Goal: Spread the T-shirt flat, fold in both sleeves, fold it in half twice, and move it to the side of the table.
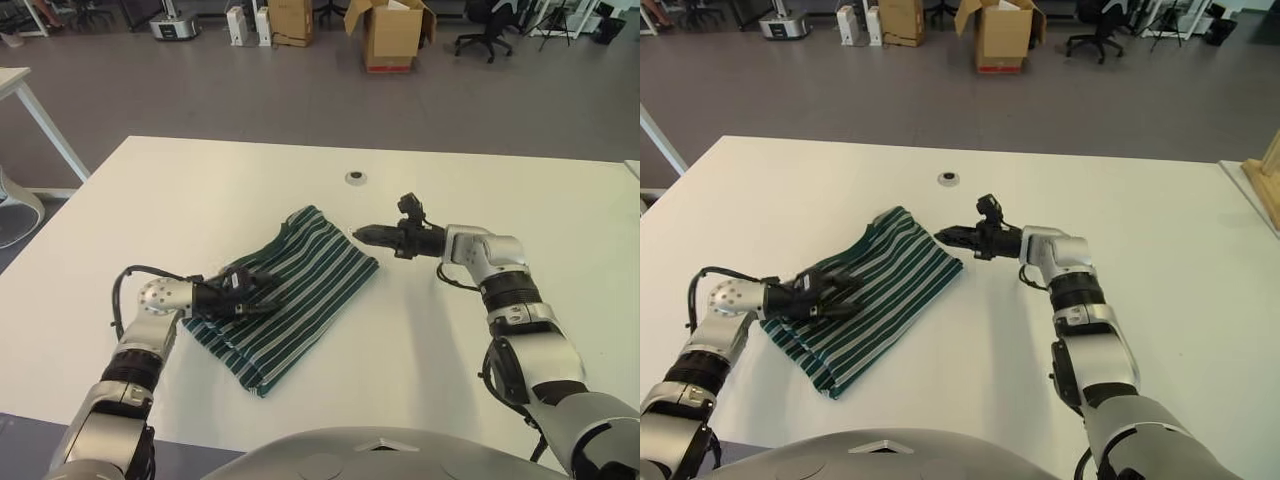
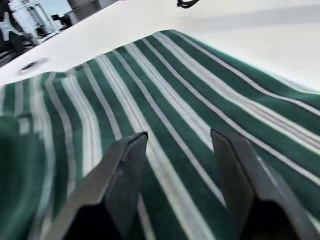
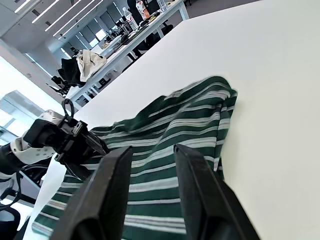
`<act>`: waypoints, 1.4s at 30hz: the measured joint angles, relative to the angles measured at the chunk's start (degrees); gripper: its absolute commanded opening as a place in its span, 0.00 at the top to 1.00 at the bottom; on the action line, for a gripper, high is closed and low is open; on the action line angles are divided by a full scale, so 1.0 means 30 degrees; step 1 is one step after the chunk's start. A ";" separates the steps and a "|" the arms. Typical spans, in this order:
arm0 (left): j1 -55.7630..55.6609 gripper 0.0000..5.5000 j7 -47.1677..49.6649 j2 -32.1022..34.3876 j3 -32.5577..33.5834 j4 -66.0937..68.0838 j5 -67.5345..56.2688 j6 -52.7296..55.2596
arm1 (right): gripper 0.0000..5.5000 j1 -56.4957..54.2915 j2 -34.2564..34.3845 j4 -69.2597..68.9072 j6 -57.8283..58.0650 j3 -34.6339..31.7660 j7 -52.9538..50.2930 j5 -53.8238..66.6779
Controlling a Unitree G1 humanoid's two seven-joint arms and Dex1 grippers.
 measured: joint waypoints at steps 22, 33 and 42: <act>0.1016 0.58 0.1349 -0.0746 -0.1190 -0.9932 -0.3000 0.8878 | 0.72 -0.3817 -0.0796 0.7733 -0.5256 0.4623 -0.0515 -0.5388; -0.5202 0.58 -0.1076 0.1521 -0.4762 0.2672 0.4925 -0.7864 | 0.72 -0.4569 -0.0440 1.0072 -0.7465 0.3609 -0.2032 -0.5487; -0.4194 0.58 0.0688 -0.2770 -0.6403 0.0191 0.4006 -0.4048 | 0.72 -0.5486 0.0306 1.1657 -0.9093 0.1267 -0.5858 -0.5415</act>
